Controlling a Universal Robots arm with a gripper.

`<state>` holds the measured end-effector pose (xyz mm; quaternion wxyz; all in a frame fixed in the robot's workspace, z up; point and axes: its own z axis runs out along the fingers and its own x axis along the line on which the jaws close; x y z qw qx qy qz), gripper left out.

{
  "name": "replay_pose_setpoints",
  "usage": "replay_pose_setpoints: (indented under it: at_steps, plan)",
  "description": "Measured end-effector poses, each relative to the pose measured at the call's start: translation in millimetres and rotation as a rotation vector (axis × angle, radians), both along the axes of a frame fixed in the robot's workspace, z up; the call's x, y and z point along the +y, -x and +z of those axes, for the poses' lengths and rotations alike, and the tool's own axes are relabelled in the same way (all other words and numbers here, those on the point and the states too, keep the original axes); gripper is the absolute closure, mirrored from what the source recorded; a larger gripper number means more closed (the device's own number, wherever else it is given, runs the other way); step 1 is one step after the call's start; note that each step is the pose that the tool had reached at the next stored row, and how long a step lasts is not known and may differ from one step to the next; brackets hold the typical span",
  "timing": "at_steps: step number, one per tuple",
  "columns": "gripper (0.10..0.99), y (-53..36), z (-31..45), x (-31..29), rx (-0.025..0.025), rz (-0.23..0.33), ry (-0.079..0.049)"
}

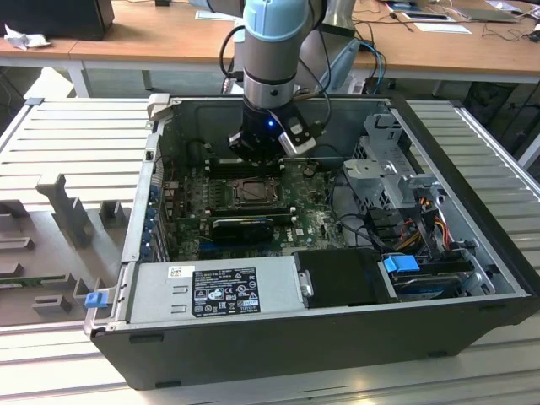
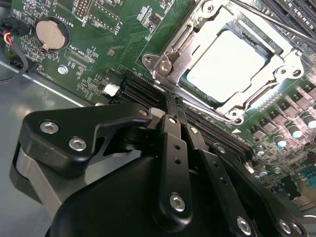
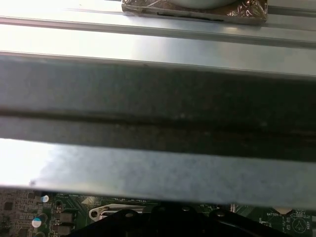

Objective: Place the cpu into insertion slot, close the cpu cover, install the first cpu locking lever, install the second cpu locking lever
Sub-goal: 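Install the first cpu locking lever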

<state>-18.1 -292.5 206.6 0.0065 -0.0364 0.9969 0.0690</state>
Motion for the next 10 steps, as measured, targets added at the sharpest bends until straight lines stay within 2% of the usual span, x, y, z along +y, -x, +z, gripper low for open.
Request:
replay_pose_setpoints:
  at_steps: [10]
  plan:
    - [0.980,-0.2,-2.1,-1.0,0.0000,0.000,0.000]
